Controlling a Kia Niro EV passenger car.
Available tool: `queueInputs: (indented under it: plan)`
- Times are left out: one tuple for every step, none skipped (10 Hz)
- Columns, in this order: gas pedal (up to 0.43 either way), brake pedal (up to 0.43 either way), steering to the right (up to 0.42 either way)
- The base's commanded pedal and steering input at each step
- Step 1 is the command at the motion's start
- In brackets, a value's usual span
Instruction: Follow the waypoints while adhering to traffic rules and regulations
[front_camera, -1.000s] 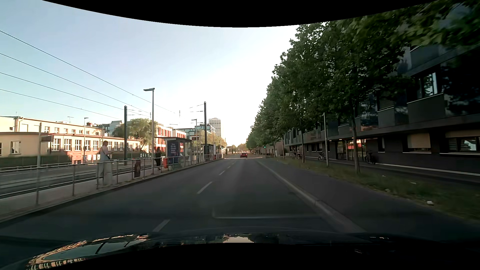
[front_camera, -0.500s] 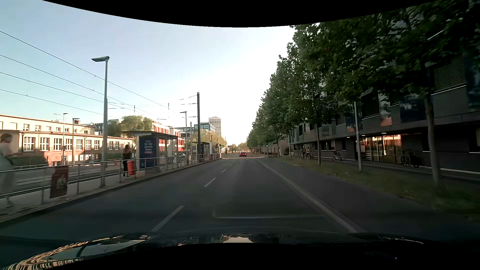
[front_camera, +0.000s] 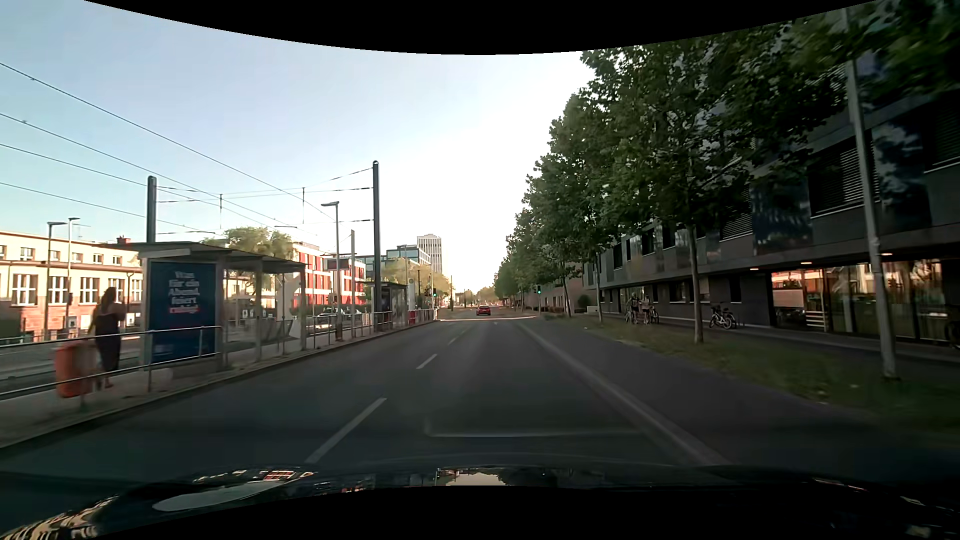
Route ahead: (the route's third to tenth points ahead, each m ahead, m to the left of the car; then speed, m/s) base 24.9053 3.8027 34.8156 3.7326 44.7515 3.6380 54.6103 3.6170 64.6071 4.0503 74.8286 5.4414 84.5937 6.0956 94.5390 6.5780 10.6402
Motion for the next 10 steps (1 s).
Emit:
queueInputs:
  plan:
    - [0.26, 0.0, -0.002]
    - [0.248, 0.0, -0.002]
    - [0.228, 0.0, -0.002]
    - [0.22, 0.0, -0.001]
    - [0.22, 0.0, -0.001]
    - [0.22, 0.0, -0.001]
    - [0.22, 0.0, -0.001]
    - [0.22, 0.0, -0.001]
    - [0.189, 0.0, -0.001]
    - [0.189, 0.0, -0.001]
